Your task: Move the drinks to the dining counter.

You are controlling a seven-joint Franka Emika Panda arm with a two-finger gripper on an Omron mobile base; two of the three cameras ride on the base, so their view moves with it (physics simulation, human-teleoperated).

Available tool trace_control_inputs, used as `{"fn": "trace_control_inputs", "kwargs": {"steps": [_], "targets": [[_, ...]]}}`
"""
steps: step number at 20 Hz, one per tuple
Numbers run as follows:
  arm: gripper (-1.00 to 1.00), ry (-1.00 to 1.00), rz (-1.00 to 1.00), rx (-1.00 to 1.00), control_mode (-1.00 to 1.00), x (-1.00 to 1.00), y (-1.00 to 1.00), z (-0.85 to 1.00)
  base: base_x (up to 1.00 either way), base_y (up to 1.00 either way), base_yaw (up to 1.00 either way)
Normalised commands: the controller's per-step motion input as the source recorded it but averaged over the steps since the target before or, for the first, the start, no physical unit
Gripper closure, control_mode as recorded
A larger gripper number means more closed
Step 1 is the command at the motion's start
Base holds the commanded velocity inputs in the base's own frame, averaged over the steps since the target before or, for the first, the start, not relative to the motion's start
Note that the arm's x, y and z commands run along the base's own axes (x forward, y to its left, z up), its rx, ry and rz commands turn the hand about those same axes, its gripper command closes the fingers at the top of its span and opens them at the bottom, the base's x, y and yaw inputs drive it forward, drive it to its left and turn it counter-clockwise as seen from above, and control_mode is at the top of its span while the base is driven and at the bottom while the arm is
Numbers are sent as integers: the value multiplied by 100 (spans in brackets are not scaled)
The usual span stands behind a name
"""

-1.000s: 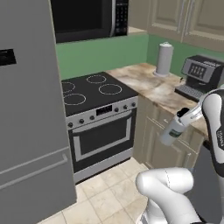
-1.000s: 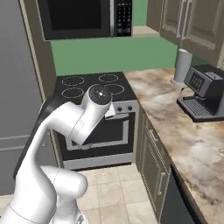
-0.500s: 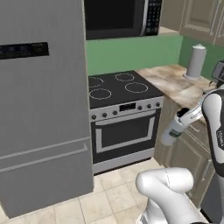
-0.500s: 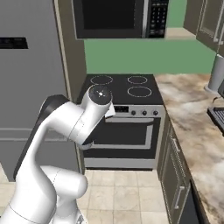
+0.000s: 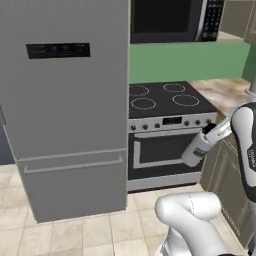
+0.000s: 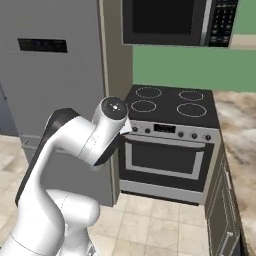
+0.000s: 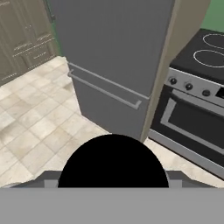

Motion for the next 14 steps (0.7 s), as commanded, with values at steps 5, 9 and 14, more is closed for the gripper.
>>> {"fn": "trace_control_inputs", "kwargs": {"steps": [5,9,14], "targets": [[100,0,0,0,100,0,0,0,-28,11,37],[100,0,0,0,100,0,0,0,-27,13,37],[100,0,0,0,100,0,0,0,-29,12,37]]}}
